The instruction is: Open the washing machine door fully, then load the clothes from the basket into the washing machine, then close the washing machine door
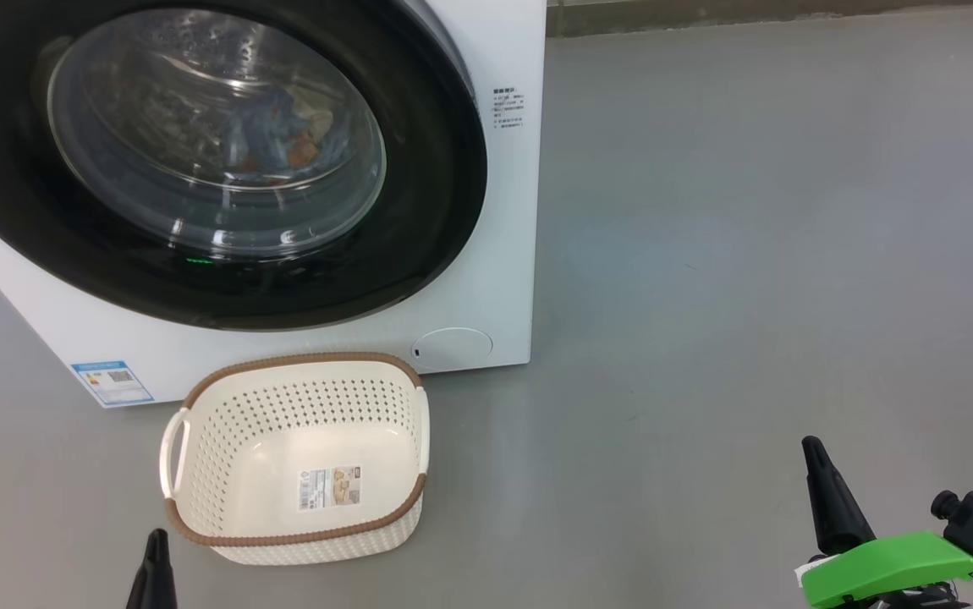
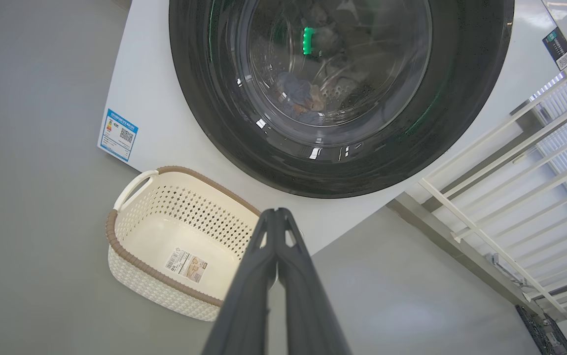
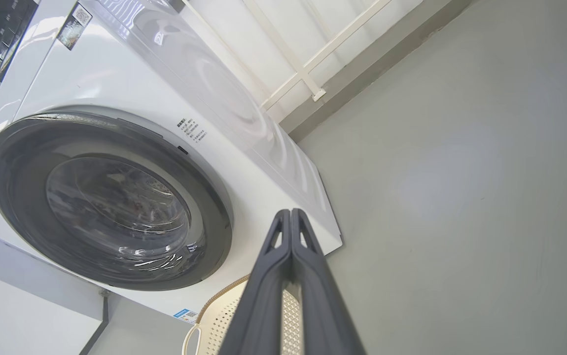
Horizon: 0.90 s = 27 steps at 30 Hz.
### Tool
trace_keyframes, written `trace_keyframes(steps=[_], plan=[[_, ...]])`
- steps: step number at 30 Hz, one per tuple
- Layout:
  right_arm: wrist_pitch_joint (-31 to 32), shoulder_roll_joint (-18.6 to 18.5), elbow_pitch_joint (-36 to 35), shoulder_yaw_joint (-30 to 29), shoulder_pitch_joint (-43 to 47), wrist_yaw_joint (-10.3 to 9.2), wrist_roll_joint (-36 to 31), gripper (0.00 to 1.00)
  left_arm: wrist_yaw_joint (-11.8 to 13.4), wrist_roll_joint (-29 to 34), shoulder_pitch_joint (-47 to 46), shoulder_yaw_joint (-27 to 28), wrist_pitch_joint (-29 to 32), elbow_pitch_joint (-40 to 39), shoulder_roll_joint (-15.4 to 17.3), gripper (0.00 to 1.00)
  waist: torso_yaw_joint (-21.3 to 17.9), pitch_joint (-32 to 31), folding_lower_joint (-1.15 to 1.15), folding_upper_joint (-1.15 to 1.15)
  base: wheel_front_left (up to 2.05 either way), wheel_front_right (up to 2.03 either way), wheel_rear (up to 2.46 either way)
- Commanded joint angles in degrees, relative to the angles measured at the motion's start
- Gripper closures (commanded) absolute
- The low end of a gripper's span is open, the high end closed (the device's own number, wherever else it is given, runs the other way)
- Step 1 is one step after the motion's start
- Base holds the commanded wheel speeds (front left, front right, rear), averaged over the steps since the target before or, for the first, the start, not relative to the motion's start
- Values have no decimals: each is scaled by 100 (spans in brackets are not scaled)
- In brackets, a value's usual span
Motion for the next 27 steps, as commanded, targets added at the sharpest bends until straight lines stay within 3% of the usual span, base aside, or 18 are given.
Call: trace_keyframes(steps=[1, 27], plan=[[28, -23, -132, 45, -178, -6, 168, 100, -7, -156, -281, 112, 37, -107, 100, 100, -1, -1, -1, 0, 0, 0, 0], [484, -22, -116, -66, -218, -10, 1934, 100, -11, -1933, -537, 171, 483, -33, 134, 100, -35, -23, -1, 0, 0, 0, 0]])
